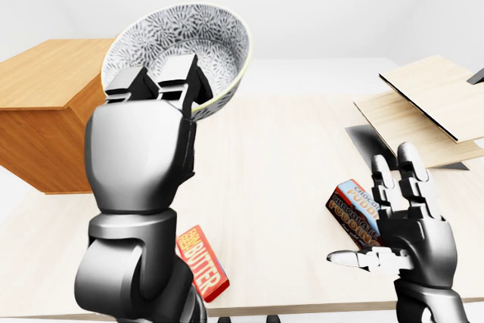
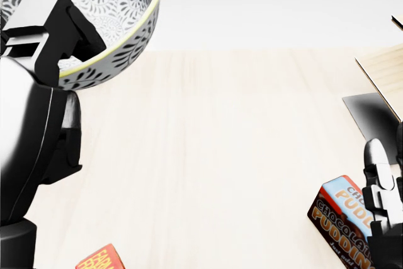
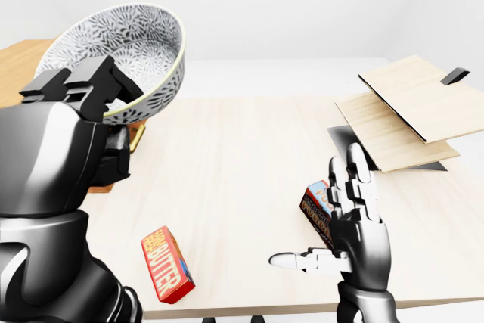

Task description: Close the top drawer of the cabinet and put the bowl on top of it.

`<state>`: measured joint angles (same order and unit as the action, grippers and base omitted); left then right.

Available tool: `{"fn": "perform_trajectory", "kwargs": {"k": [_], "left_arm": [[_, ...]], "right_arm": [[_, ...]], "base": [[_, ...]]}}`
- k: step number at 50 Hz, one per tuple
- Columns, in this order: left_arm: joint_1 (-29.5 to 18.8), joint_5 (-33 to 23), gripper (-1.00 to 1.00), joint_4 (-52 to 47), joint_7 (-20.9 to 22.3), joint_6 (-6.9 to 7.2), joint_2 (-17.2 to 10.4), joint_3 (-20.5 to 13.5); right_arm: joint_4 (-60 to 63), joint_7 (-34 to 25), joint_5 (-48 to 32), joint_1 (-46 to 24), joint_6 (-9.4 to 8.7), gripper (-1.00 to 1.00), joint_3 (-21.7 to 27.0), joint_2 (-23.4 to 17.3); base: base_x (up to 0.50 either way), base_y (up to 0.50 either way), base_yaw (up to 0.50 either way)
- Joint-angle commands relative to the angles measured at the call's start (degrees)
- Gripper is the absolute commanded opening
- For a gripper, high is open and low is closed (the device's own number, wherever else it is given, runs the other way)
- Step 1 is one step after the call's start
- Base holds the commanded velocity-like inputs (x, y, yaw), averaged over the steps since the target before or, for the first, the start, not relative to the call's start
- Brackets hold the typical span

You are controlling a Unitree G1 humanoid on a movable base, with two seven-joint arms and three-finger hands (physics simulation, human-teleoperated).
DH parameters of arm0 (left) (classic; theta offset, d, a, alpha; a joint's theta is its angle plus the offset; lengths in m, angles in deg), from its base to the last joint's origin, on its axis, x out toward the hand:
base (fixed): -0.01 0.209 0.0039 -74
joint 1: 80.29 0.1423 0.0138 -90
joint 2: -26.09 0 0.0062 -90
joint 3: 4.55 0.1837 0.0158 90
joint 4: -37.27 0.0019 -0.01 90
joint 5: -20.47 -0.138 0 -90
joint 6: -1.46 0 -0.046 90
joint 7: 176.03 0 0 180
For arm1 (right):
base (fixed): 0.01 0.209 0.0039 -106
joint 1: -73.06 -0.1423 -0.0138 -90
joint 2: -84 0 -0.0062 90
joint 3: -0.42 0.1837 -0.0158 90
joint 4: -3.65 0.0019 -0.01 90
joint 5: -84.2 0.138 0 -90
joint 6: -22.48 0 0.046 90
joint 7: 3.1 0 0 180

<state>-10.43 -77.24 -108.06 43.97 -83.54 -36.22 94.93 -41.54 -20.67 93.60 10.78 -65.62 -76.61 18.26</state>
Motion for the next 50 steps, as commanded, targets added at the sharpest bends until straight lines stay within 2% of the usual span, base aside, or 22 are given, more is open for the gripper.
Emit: {"fn": "perform_trajectory", "kwargs": {"k": [1,4,9,14,19,22,27,29,37,44,50], "left_arm": [[-7.85,-2.76,-1.0,-2.5,0.0,0.0,-0.19,-2.62],[-9.54,-3.11,-1.0,-2.53,0.0,0.0,-0.8,-3.73],[-13.18,-2.11,-1.0,-0.86,0.0,0.0,-3.6,-6.71],[-16.57,-0.12,-1.0,2.57,0.0,0.0,-7.95,-9.56],[-21.22,3.04,-1.0,7.84,0.0,0.0,-14.19,-13.46],[-22.62,4.77,-1.0,9.32,0.0,0.0,-16.72,-14.53],[-23.28,7.53,-1.0,11.48,0.0,0.0,-20.04,-15.85],[-23.3,10.47,-1.0,13.38,0.0,0.0,-22.2,-17.4],[-23.52,16.92,-1.0,18.05,0.0,0.0,-28.27,-19.78],[-23.5,20.25,-1.0,20.17,0.0,0.0,-31.18,-20.26],[-23.9,25.71,-1.0,24.79,0.0,0.0,-34.71,-22.17]], "right_arm": [[-0.11,0.33,-0.21,0.2,0.15,1.0,-0.55,-0.34],[-0.32,0.36,-0.29,0.07,0.25,1.0,-0.58,-0.38],[-0.37,0.5,-0.46,0.32,0.52,1.0,-0.92,-0.46],[-0.57,0.69,-0.71,0.27,0.66,1.0,-1.24,-0.58],[-0.63,0.96,-0.82,0.29,0.7,1.0,-1.5,-0.83],[-0.81,1.05,-0.97,0.3,0.89,1.0,-1.68,-0.87],[-0.49,0.99,-0.7,0.65,0.9,1.0,-1.62,-0.88],[-0.53,1.01,-0.75,0.57,0.91,1.0,-1.62,-0.85],[-0.95,1.05,-1.01,0.65,1.42,1.0,-1.86,-0.83],[-0.72,0.99,-0.74,0.78,1.32,1.0,-1.67,-0.9],[-0.94,1.16,-0.95,0.57,1.32,1.0,-1.85,-0.92]], "base": [[0.0,0.0,0.0],[0.0,0.0,0.0],[0.0,0.0,0.0],[0.0,0.0,0.0],[0.0,0.0,0.0],[0.0,0.0,0.0],[0.0,0.0,0.0],[0.0,0.0,0.0],[0.0,0.0,0.0],[0.0,0.0,0.0],[0.0,0.0,0.0]]}}
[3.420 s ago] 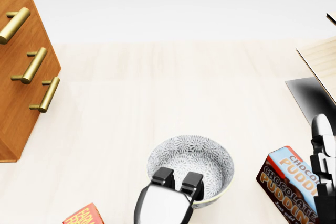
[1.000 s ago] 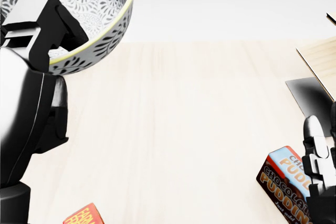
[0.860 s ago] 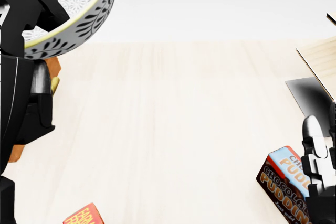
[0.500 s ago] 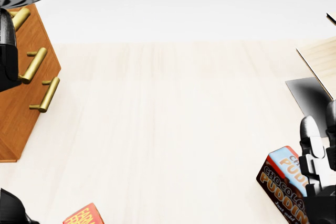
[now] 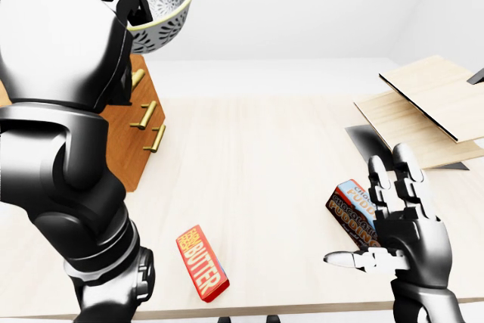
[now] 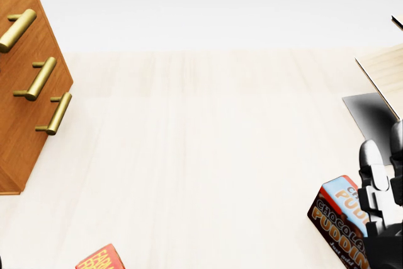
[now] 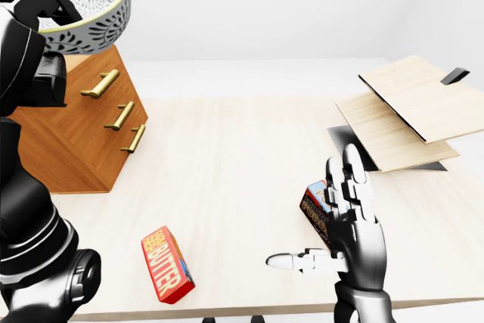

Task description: Close the top drawer of the cabinet and put the bowl on top of it.

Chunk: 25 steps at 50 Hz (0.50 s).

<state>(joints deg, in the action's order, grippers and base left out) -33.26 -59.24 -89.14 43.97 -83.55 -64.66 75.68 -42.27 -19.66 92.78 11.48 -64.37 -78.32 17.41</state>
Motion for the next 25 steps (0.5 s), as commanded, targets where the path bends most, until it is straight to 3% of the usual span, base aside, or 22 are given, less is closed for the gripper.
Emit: {"fn": "perform_trajectory", "kwargs": {"k": [1,10,25], "left_arm": [[-1.27,9.21,-1.0,7.15,0.0,0.0,-7.06,-3.44],[-1.47,15.85,-1.0,11.2,-0.22,0.0,-12.61,-5.13],[-1.04,25.34,-1.0,16.7,-6.99,0.0,-19.31,-7.64]], "right_arm": [[-0.39,0.18,-0.31,-0.11,0.3,1.0,-0.29,-0.04],[-0.22,0.53,-0.41,0.0,0.21,1.0,-0.59,-0.29],[-0.83,1.2,-0.78,-0.28,0.52,1.0,-1.11,-0.84]], "base": [[0.0,0.0,0.0],[0.0,0.0,0.0],[0.0,0.0,0.0]]}}
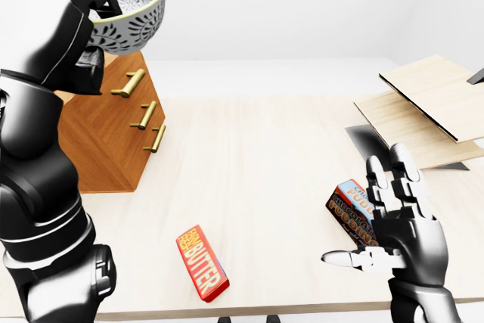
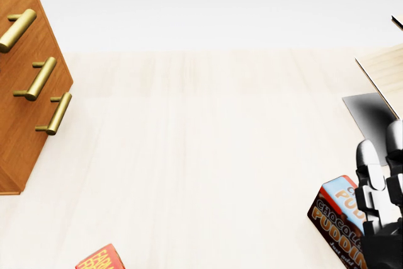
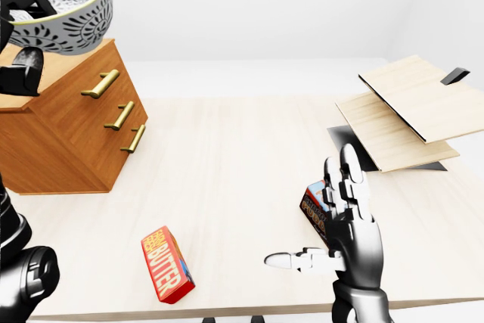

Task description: Close the top drawer of the cabinet and put the bowl on top of it.

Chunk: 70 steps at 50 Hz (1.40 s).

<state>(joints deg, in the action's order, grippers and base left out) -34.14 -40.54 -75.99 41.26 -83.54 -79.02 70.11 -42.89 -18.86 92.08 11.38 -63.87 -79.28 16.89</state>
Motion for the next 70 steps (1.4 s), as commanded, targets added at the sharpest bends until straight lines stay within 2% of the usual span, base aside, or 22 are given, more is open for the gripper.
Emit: {"fn": "perform_trajectory", "kwargs": {"k": [1,10,28,45,58,70], "left_arm": [[-0.08,7.09,-1.0,3.8,-4.73,0.0,-5.32,-2.25],[-0.08,12.27,-1.0,9.4,-9.44,0.0,-8.11,-3.59],[1.19,22.56,-1.0,19.22,-18.21,0.0,-12.74,-5.79],[3.02,27.99,-1.0,23.18,-21.4,0.0,-16.33,-7.53],[2.95,33.6,-1.0,33.17,-26.97,0.0,-18.58,-8.5],[3.26,35.72,-1.0,36.25,-28.7,0.0,-19.86,-7.92]], "right_arm": [[-0.13,0.36,-0.05,-0.11,-0.01,1.0,-0.16,-0.31],[-0.92,0.81,-1.09,0.12,1.01,1.0,-1.35,-0.39],[-1.67,1.98,-1.25,0.0,1.36,1.0,-2.16,-1.4],[-1.2,2.02,-1.38,0.51,1.36,1.0,-2.5,-1.48],[-1.51,2.25,-1.9,0.71,1.36,1.0,-3.19,-1.4],[-2.14,2.89,-2.23,0.97,1.36,1.0,-4.0,-1.9]], "base": [[0.0,0.0,0.0],[0.0,0.0,0.0],[0.0,0.0,0.0],[0.0,0.0,0.0],[0.0,0.0,0.0],[0.0,0.0,0.0]]}}
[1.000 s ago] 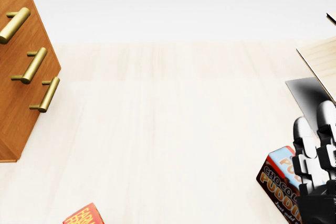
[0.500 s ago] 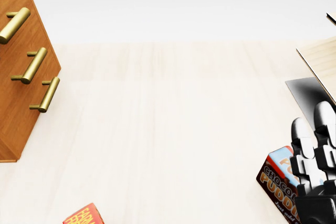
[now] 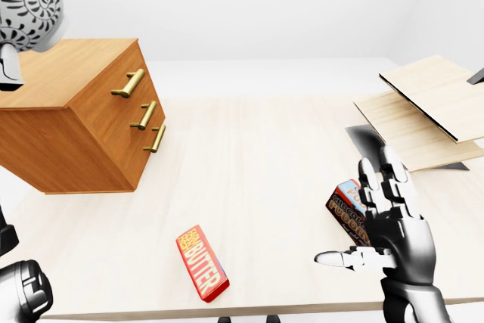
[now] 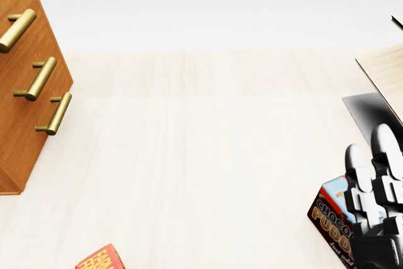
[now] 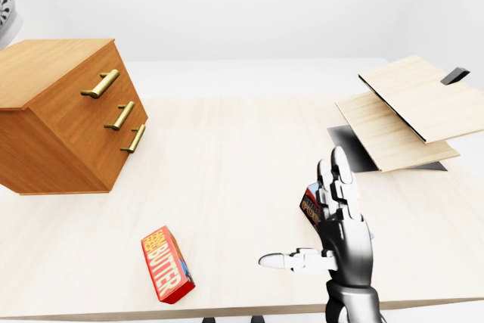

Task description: Close the top drawer of the cabinet and put the bowl on top of it.

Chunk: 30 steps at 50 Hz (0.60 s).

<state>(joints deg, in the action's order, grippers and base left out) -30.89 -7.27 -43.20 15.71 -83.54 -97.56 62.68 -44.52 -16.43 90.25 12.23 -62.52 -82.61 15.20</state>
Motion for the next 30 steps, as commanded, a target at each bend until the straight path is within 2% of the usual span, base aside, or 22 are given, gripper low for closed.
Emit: {"fn": "perform_trajectory", "kwargs": {"k": [1,18,30], "left_arm": [[0.22,2.57,-1.0,3.8,-3.41,0.0,-1.34,-0.61],[1.29,4.0,-1.0,7.41,-5.38,0.0,-1.91,-0.9],[3.66,3.68,-1.0,4.63,-5.28,0.0,-0.76,-1.44]], "right_arm": [[-0.11,0.39,-0.09,0.32,0.0,1.0,-0.5,-0.38],[0.01,0.36,-0.09,0.6,0.0,1.0,-0.63,-0.43],[-0.37,0.45,-0.38,0.52,0.0,1.0,-0.89,-0.5]], "base": [[0.0,0.0,0.0],[0.0,0.0,0.0],[0.0,0.0,0.0]]}}
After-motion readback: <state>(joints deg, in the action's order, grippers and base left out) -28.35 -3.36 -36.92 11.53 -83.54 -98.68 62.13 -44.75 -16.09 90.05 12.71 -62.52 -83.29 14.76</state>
